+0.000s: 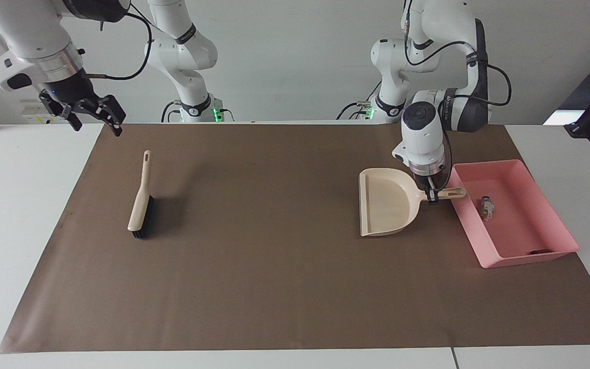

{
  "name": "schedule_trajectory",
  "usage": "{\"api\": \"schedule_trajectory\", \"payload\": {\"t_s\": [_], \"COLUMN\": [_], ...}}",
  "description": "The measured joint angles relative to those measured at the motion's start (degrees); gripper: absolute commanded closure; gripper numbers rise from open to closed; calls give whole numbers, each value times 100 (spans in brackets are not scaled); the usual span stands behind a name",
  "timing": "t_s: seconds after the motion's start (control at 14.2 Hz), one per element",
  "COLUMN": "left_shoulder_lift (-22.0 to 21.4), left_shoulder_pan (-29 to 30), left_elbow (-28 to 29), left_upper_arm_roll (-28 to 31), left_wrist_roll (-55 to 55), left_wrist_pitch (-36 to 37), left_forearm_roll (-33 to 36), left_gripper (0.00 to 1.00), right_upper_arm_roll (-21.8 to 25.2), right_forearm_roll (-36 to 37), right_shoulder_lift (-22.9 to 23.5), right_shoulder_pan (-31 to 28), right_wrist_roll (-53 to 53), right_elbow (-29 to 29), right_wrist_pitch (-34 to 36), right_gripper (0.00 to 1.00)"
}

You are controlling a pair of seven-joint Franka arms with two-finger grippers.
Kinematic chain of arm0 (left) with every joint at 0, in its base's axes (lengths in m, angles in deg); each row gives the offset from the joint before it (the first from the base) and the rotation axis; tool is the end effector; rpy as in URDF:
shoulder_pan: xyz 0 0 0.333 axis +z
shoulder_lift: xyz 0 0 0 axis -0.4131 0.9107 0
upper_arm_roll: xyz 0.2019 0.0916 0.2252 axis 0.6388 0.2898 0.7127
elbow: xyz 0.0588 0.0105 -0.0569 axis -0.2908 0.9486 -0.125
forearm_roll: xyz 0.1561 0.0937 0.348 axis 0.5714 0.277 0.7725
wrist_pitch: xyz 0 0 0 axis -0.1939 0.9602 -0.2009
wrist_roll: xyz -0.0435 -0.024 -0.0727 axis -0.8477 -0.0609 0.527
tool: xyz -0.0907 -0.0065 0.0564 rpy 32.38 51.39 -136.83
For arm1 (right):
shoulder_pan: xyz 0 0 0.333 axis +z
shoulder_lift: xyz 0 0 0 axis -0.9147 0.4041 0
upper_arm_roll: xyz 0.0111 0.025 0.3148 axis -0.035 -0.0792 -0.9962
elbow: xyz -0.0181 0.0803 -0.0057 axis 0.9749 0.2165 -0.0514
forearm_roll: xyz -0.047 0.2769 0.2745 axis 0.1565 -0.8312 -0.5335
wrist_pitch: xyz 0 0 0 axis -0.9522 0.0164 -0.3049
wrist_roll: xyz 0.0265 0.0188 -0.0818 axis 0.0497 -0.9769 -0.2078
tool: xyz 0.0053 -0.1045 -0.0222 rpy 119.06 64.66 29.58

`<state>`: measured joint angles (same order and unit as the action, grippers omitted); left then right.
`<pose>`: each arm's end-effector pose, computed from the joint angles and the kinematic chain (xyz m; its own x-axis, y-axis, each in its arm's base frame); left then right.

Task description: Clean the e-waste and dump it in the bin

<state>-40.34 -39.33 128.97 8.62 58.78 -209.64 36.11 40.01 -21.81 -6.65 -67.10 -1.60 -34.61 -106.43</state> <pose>0.5269 -0.1380 0.3633 -0.1881 -0.8999 -0.3933 -0.9742 0.2218 -0.0415 0.5344 -0.0482 0.6469 0.9912 -0.1296 -0.0268 -0.1282 -0.9906 0.0484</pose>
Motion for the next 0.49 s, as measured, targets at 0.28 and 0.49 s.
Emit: {"api": "schedule_trajectory", "payload": {"t_s": [0.28, 0.49], "left_shoulder_lift": [0, 1], "left_shoulder_pan": [0, 0], "left_elbow": [280, 393], "left_upper_arm_roll": [14, 14], "left_wrist_roll": [-35, -35], "left_wrist_pitch": [-490, -624], "left_forearm_roll": [0, 0], "left_gripper": [99, 75], "right_upper_arm_roll": [-1, -2], "right_forearm_roll": [0, -95], "right_shoulder_lift": [-1, -1], "right_shoulder_pan": [11, 26], "right_wrist_roll": [-162, -167], "right_elbow": [0, 0], "right_wrist_pitch": [0, 0], "right_gripper": [1, 1]}}
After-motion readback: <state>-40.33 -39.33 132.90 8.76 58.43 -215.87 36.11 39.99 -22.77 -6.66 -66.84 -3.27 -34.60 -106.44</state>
